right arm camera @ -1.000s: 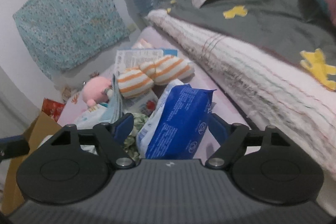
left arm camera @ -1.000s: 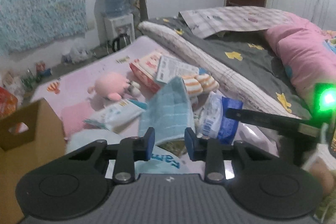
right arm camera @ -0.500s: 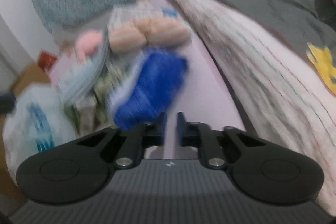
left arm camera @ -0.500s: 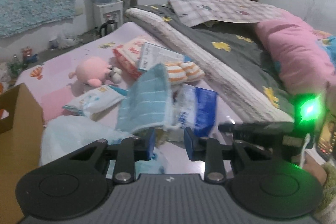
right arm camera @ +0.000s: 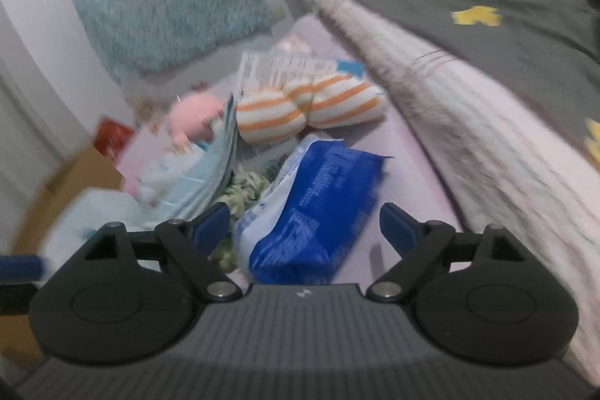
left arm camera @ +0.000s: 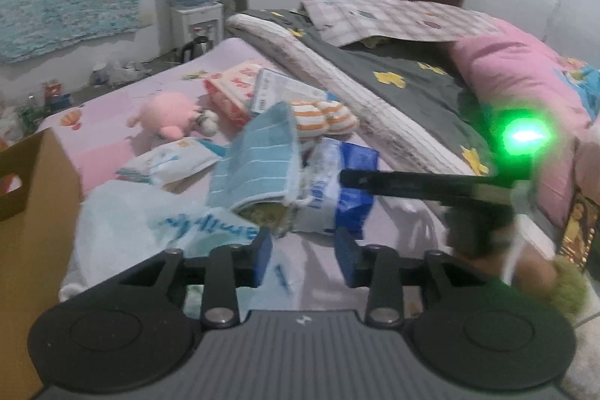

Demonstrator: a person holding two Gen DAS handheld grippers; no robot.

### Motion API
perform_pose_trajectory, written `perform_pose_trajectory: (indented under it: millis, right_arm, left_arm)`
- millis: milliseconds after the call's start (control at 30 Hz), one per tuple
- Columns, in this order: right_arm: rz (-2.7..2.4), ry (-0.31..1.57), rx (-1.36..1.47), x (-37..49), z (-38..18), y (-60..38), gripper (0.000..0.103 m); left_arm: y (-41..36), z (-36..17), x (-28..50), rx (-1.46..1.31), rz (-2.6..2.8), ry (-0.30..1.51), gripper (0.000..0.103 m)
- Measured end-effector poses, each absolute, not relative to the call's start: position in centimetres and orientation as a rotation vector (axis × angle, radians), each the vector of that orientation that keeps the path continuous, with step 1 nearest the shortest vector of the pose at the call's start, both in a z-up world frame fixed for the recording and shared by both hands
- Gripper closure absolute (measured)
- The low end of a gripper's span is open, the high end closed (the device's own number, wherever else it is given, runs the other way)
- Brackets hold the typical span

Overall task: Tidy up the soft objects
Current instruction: 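Move the right tool over the blue-and-white wrapped pack on the bed, then close the right tool on the blue-and-white wrapped pack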

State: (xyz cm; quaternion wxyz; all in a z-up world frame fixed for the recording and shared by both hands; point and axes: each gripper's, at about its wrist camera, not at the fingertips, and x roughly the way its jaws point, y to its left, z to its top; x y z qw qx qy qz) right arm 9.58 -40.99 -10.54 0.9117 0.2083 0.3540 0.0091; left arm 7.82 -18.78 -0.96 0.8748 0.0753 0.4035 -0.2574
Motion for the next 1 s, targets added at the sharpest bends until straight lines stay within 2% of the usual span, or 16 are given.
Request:
perform_pose_trajectory:
  millis: [100, 167, 200, 333, 700, 1000]
  right_arm:
    - [0.021, 0.764, 0.34, 11.3, -12.3, -39.4, 0.021]
    - [0.01, 0.76, 0.291, 10.5, -11.9, -38.9, 0.038]
    - [0.013, 0.773, 0.321, 10.3, -11.7, -39.2, 0.041]
    - [0.06, 0.79, 0.412, 7.9, -12.0, -40.7, 0.051]
    - [0.12, 0.831, 0.515, -2.7, -11.7, -41.0, 0.052]
    - [0.175, 0.787, 0.871, -5.1, -13.3, -44.4, 0.049]
  left_arm:
    - [-17.6, -0.9, 7.7, 0.152, -0.506, 0.841, 0.052]
    - [-17.1, -0.9, 7.6, 0.154, -0.505, 0.842, 0.046]
    - [-17.0, -0.9, 7.5, 0.156, -0.504, 0.841, 0.042]
    - [-17.5, -1.5, 6.9, 0.157, -0.539, 0.857, 0.041]
    - [-21.3, -5.1, 4.2, 0.203, -0.693, 0.955, 0.041]
    - [-24.6, -8.3, 3.8, 0.282, -0.762, 1.042, 0.039]
